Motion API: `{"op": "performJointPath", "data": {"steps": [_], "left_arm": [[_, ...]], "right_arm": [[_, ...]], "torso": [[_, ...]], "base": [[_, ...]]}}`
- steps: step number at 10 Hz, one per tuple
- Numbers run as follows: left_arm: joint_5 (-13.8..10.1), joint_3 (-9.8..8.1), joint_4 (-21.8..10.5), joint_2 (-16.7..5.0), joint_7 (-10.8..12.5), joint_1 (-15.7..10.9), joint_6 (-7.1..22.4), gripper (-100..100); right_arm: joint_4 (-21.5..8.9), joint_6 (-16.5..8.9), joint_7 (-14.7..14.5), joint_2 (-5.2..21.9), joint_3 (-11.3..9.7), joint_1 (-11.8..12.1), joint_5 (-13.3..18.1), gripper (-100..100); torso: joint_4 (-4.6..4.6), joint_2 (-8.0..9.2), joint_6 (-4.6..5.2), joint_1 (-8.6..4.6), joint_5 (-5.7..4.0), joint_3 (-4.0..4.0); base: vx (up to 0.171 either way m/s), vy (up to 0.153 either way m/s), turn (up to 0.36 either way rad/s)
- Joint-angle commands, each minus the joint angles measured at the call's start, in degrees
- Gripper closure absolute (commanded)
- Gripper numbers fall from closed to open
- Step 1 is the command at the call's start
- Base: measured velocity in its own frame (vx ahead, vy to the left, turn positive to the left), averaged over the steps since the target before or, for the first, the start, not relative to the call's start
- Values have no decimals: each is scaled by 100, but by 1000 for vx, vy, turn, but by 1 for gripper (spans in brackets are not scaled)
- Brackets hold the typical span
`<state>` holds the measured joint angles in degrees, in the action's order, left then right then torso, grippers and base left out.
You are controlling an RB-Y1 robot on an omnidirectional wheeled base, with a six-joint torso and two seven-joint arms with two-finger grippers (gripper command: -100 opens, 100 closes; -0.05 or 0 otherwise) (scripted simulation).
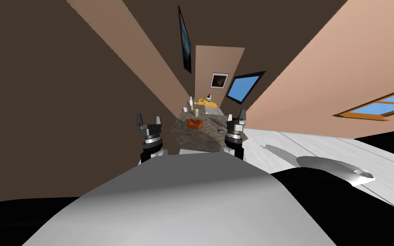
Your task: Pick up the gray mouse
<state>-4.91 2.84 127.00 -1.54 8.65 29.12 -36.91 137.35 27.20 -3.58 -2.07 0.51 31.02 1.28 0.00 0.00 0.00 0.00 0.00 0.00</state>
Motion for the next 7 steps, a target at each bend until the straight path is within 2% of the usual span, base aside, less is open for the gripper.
{"op": "performJointPath", "data": {"steps": [1, 4, 7], "left_arm": [[0, 0, 0, 0, 0, 0, 0, 0], [0, 0, 0, 0, 0, 0, 0, 0], [0, 0, 0, -1, 0, 0, 0, 0]], "right_arm": [[2, 27, -44, 216, -5, 48, 49, -100], [-13, 126, -213, 697, -27, 259, 238, -100], [-92, 264, -478, 1127, -62, 638, 524, -100]], "torso": [[0, 0, 0, 0, 0, 0], [0, 1, -1, -12, -3, 1], [1, 5, -1, -21, -5, 3]], "base": [[0, -5, 58], [-3, -27, 95], [-13, -52, 163]]}}
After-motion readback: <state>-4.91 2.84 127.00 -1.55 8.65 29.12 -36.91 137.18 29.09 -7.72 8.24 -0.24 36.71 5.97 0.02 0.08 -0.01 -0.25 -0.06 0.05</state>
